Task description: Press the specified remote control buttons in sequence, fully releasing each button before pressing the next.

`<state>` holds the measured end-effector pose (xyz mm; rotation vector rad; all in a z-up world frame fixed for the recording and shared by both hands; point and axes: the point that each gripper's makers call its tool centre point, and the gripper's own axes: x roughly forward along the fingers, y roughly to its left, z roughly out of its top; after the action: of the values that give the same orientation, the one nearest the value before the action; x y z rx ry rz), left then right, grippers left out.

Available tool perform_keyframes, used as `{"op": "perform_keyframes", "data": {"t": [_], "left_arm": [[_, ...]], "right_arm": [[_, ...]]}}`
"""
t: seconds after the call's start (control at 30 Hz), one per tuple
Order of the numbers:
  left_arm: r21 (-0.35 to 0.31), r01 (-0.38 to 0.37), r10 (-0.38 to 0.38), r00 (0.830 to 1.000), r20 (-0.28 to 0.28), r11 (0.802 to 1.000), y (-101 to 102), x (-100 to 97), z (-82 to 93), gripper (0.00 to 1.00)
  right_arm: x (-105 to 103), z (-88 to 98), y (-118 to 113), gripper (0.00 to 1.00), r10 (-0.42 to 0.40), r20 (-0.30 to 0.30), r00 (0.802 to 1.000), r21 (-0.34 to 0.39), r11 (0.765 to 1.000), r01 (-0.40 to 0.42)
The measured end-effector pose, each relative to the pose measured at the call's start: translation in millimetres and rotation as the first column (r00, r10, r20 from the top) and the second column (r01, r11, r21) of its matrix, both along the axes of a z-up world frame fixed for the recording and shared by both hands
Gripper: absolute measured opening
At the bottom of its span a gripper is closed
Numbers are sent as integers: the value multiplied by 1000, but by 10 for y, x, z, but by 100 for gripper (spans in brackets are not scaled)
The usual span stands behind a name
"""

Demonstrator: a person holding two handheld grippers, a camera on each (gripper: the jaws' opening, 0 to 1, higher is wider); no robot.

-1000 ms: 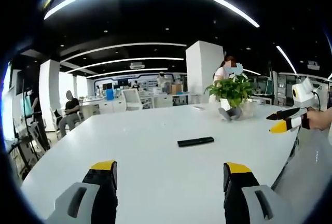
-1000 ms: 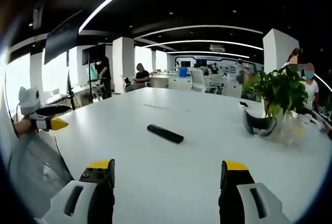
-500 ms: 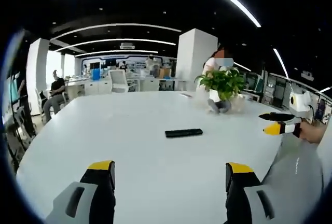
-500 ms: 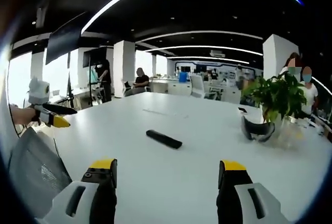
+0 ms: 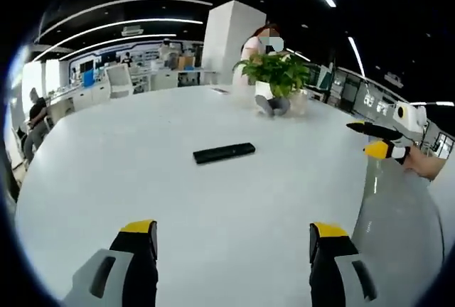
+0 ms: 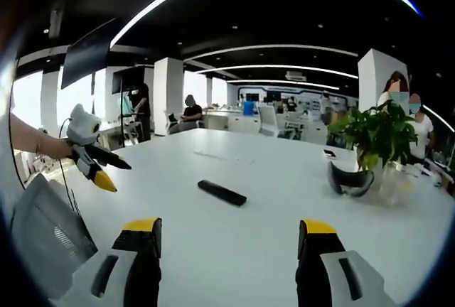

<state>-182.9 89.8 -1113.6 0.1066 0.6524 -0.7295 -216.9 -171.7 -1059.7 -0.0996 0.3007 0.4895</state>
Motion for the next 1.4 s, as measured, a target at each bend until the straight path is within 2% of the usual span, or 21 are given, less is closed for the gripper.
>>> {"op": "perform_keyframes", "data": {"t": [0.03, 0.1, 0.17, 0.2, 0.3, 0.37, 0.43, 0.53, 0.63, 0.77, 0.87, 0.93, 1.03, 1.13, 1.27, 1.3, 1.4], "left_arm": [[0, 14, -14, 1000, -7, 1000, -17, 25, -6, 91], [-41, 64, -66, 996, -67, 997, -95, 47, -36, 89], [-116, 77, -94, 984, -152, 990, -149, 63, -65, 86], [-148, 63, -94, 972, -216, 987, -154, 86, -94, 86], [-170, 60, -103, 960, -259, 984, -142, 205, -105, 84], [-157, 86, -125, 958, -259, 984, -152, 313, -78, 80], [-124, 146, -172, 957, -233, 981, -181, 427, -36, 75], [-69, 185, -195, 958, -211, 980, -196, 616, -17, 73], [1, 255, -250, 947, -201, 967, -243, 775, 7, 69], [70, 298, -282, 942, -179, 952, -321, 985, -1, 68], [171, 365, -334, 924, -185, 915, -375, 1084, -57, 67], [200, 390, -355, 916, -187, 899, -411, 1112, -75, 67], [274, 435, -399, 899, -180, 858, -487, 1241, -125, 66], [350, 497, -462, 868, -183, 794, -583, 1327, -159, 64], [385, 539, -502, 842, -201, 749, -728, 1423, -200, 64], [396, 553, -515, 832, -207, 733, -772, 1450, -214, 64], [410, 566, -524, 822, -220, 715, -876, 1511, -252, 62]], "right_arm": [[0, -1, -2, 78, -2, 0, 1000, 1, 1000, 2], [2, -12, -15, 77, -7, -6, 1000, 1, 1000, 7], [4, -18, -25, 76, -10, -9, 1000, 6, 1000, 10], [4, -17, -27, 76, -11, -9, 1000, 11, 1000, 11], [1, -17, -35, 74, -16, -8, 1000, 8, 1000, 16], [-1, -25, -48, 71, -20, -12, 1000, 8, 1000, 21], [-11, -42, -49, 67, -17, -26, 1000, 24, 1000, 18], [-18, -39, -28, 63, -8, -31, 999, 37, 999, 9], [-21, -59, -7, 63, 0, -39, 999, 31, 1000, 1], [-27, -88, -9, 63, -1, -52, 999, 26, 1000, 2], [-17, -95, -53, 62, -23, -57, 998, 31, 999, 25], [-11, -96, -81, 62, -35, -62, 997, 45, 998, 38], [-5, -95, -94, 61, -41, -66, 997, 66, 997, 45], [-6, -105, -99, 60, -45, -74, 996, 78, 996, 51], [-10, -113, -105, 56, -48, -80, 996, 75, 996, 54], [-11, -120, -106, 54, -48, -83, 995, 74, 996, 55], [-10, -134, -117, 53, -52, -91, 995, 76, 995, 59]]}}
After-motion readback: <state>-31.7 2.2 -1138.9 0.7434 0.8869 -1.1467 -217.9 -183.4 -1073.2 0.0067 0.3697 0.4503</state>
